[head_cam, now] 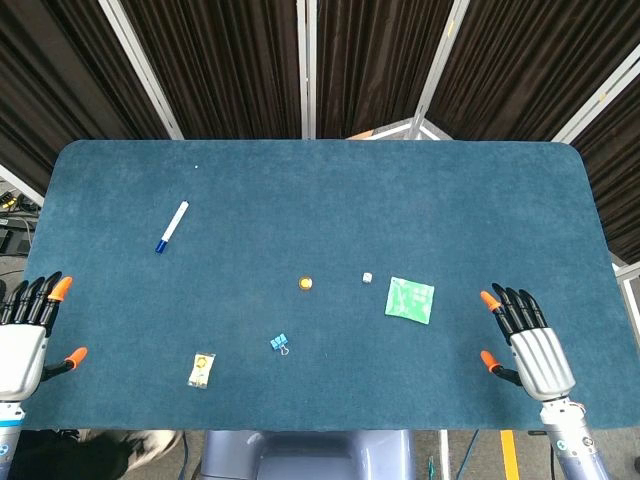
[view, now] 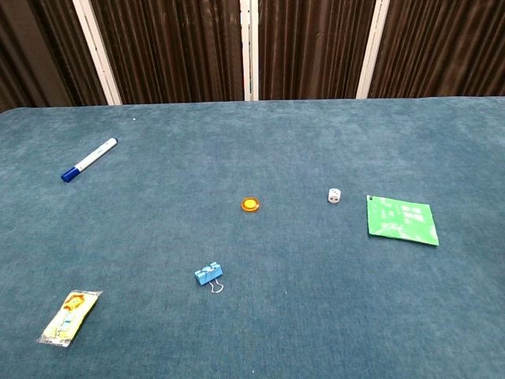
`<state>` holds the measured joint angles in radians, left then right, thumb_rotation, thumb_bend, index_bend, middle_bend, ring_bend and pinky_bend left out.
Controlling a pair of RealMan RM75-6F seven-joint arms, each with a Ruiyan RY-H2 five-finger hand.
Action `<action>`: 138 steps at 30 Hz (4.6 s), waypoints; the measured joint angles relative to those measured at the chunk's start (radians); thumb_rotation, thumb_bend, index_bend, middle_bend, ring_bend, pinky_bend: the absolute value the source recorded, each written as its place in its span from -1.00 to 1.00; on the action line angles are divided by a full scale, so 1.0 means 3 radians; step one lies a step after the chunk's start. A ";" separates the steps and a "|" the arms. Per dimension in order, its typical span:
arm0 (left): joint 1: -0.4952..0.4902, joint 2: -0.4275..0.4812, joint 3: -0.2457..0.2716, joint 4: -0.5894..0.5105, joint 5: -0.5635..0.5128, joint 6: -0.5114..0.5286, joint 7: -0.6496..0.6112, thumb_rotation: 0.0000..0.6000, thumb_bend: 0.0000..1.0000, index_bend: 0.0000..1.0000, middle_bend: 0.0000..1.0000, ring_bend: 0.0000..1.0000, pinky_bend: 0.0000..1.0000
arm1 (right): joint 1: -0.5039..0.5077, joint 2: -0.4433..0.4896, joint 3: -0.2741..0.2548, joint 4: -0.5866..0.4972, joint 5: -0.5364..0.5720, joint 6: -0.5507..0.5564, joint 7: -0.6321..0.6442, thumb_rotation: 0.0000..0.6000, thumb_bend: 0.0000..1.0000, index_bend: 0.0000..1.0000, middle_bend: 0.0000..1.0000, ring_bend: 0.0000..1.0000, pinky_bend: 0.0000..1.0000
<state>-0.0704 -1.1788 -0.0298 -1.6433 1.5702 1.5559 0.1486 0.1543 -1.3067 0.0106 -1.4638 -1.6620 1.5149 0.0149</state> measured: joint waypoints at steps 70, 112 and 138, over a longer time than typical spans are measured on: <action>-0.0151 0.0010 -0.0125 0.0126 -0.0279 -0.0247 -0.0250 1.00 -1.00 -1.00 -1.00 -1.00 -1.00 | 0.1962 -0.1760 0.1098 0.0886 0.2543 -0.1885 -0.1429 1.00 -0.60 -0.14 -0.74 -1.00 -1.00; -0.0167 0.0022 -0.0130 0.0144 -0.0306 -0.0244 -0.0300 1.00 -1.00 -1.00 -1.00 -1.00 -1.00 | 0.2015 -0.1600 0.1072 0.0452 0.2368 -0.1553 -0.1549 1.00 -0.32 0.21 -0.49 -1.00 -1.00; -0.0150 0.0049 -0.0119 0.0100 -0.0254 -0.0183 -0.0296 1.00 -1.00 -1.00 -1.00 -1.00 -1.00 | 0.1870 -0.1070 0.0980 -0.0303 0.2338 -0.1155 -0.1833 1.00 -0.39 -0.25 -0.72 -1.00 -1.00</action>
<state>-0.1154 -1.1641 -0.0657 -1.6132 1.4939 1.5010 0.0597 0.7154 -1.6278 0.3048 -1.5547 -0.9606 1.1684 -0.5349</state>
